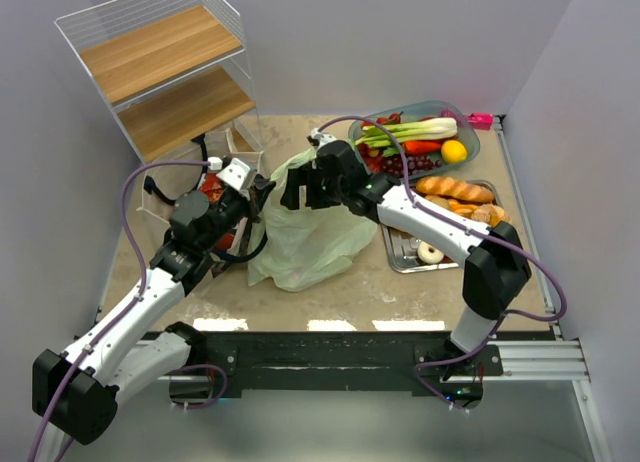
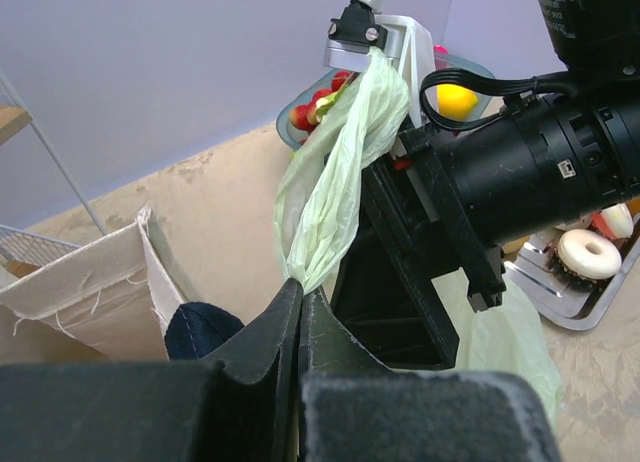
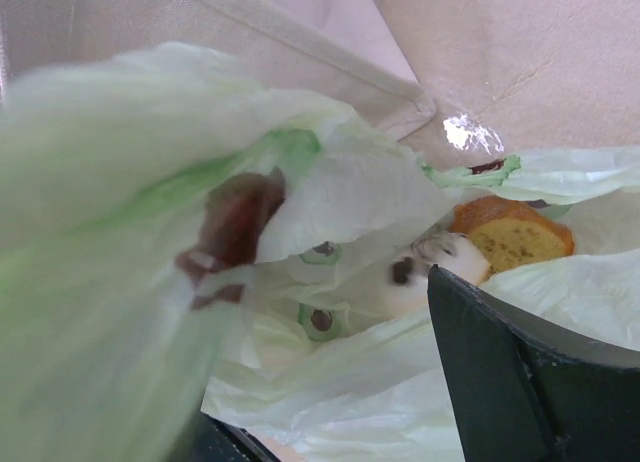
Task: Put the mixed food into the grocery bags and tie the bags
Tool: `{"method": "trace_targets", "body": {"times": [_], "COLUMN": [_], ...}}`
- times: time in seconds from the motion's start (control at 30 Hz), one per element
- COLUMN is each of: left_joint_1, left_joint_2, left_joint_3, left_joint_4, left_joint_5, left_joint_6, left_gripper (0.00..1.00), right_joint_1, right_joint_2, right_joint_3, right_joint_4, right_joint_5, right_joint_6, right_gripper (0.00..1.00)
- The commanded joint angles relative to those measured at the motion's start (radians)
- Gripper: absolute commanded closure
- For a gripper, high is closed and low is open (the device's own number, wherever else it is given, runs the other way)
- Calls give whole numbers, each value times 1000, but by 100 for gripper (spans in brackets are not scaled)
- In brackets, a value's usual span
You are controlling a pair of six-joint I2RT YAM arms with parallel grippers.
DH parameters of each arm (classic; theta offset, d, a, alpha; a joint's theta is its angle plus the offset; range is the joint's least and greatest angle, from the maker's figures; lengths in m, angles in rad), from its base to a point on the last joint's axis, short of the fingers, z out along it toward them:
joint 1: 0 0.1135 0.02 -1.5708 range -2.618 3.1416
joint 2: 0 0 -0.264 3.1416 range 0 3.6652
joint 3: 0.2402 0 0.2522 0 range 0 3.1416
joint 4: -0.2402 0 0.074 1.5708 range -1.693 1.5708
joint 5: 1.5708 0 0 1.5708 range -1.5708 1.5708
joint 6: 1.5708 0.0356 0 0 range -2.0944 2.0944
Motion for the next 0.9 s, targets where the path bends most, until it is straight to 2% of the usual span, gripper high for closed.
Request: {"method": "trace_targets", "body": {"times": [0.0, 0.13, 0.3, 0.37, 0.6, 0.73, 0.87], "left_joint_1": [-6, -6, -6, -6, -6, -8, -8], "left_joint_2": [-10, -15, -27, -24, -24, -35, -41], "left_joint_3": [-2, -4, -4, -2, 1, 1, -1], "left_joint_4": [41, 40, 34, 34, 32, 32, 31], "left_joint_5": [3, -2, -31, -31, -19, -20, -20], "left_joint_6": [6, 6, 7, 6, 1, 1, -2], "left_gripper": [100, 100, 100, 100, 100, 100, 100], "right_joint_1": [1, 1, -11, -31, -253, -349, -508], "right_joint_2": [-82, -133, -337, -404, -547, -518, -495], "right_joint_3": [-14, -33, -120, -131, -224, -270, -332], "right_joint_4": [21, -14, -74, -157, -398, -548, -548], "right_joint_5": [-1, 34, 172, 200, 323, 445, 484], "right_joint_6": [-21, -25, -66, -79, -50, -56, -109], "right_gripper": [13, 14, 16, 16, 19, 14, 17]}}
